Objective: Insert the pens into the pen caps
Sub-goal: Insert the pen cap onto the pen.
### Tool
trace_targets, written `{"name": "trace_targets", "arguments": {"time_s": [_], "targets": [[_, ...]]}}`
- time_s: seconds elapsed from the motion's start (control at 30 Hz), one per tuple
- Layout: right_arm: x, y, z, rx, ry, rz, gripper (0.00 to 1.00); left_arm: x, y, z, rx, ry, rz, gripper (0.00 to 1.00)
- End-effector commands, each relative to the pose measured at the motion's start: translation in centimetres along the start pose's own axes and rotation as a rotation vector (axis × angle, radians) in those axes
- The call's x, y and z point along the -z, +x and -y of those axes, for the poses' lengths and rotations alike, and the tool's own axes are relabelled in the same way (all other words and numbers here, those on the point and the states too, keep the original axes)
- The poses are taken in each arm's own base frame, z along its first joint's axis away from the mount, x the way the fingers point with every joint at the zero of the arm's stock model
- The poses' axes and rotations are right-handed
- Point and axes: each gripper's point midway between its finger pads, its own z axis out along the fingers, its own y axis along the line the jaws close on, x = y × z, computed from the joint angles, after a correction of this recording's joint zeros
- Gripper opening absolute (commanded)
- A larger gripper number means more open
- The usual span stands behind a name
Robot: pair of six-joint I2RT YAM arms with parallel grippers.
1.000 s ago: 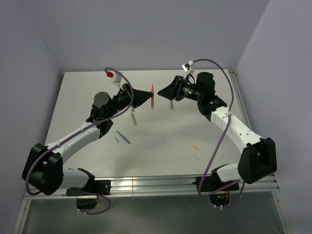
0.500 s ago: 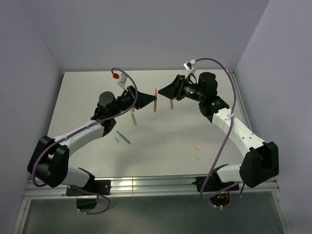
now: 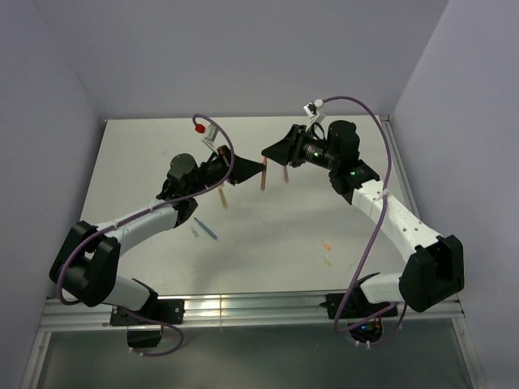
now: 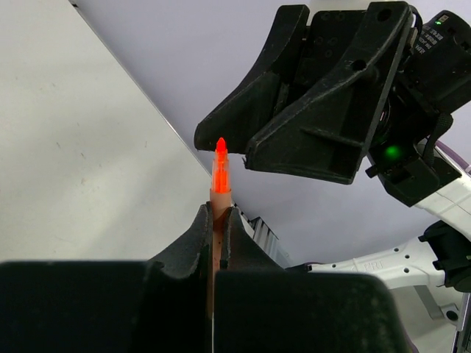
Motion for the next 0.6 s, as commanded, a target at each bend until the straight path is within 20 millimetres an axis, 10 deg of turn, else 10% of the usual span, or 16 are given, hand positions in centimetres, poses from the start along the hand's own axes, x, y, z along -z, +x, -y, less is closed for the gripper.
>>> {"name": "trace_targets", "arguments": {"time_s": [0.0,0.57], "targets": [[0.18,-2.04,-1.94,0.062,-0.029,0.052,0.44,-0.41,-1.19,2.4,-0.045,0.088,0.027,0.0],[-0.25,-1.13,-1.42,0.071,0.016,0.024,0.24,-1.14,-1.71,2.66,-0.028,0.107,0.045,0.0]]}}
